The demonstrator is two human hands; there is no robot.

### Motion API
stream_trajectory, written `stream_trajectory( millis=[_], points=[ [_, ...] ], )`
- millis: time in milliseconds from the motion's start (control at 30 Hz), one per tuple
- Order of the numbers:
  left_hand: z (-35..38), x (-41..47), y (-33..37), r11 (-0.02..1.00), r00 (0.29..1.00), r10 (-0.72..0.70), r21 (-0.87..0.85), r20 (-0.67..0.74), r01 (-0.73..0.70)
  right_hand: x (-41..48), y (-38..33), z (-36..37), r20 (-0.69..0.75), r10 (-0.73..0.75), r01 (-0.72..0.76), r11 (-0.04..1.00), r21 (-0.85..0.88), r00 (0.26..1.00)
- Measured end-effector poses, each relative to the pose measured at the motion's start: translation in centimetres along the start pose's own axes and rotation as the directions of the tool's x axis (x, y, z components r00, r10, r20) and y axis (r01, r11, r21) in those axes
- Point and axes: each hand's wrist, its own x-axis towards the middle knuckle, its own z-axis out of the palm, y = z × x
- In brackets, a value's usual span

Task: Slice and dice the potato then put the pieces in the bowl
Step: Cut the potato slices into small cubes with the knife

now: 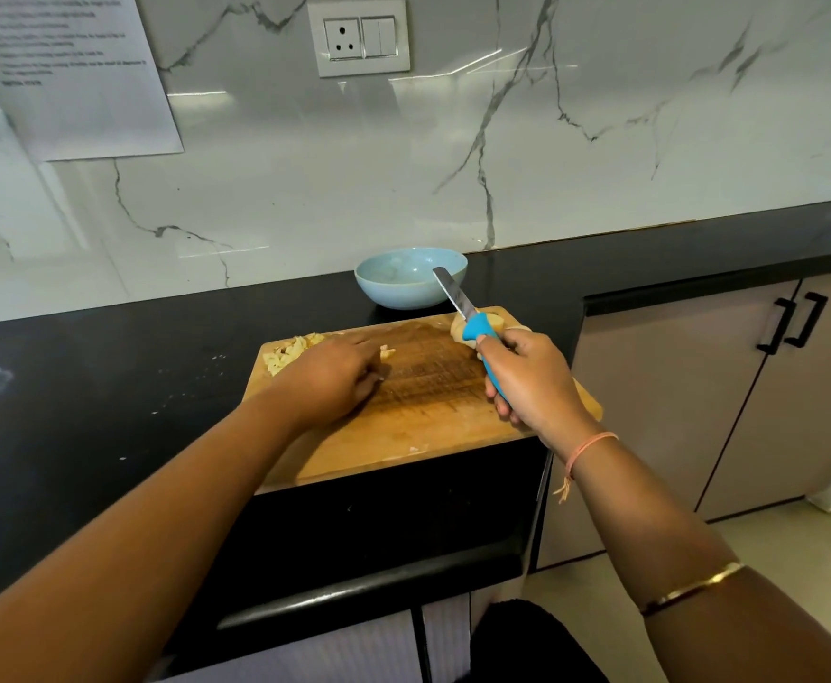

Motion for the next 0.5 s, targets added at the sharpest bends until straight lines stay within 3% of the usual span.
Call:
stream_trajectory(
  millis=[200, 367, 500],
  points=[
    [-0.5, -2.4, -1.7, 0.992, 0.978, 0.125, 0.046, -0.165, -0.119, -0.1, 0.2, 0.0, 0.003, -0.020, 0.020, 1.000, 0.018, 1.000],
    [-0.5, -2.8, -2.2, 0.997, 0.956, 0.069, 0.001, -0.284, -0.071, -0.1, 0.3, 0.0, 0.002, -0.025, 0.025, 0.999, 0.021, 1.000],
    [-0.3, -2.2, -1.6, 0.998, 0.932, -0.055, -0.007, -0.358, 0.057, 0.1, 0.3, -0.3, 0.012, 0.025, -0.026, 0.993, 0.112, 1.000]
  ],
)
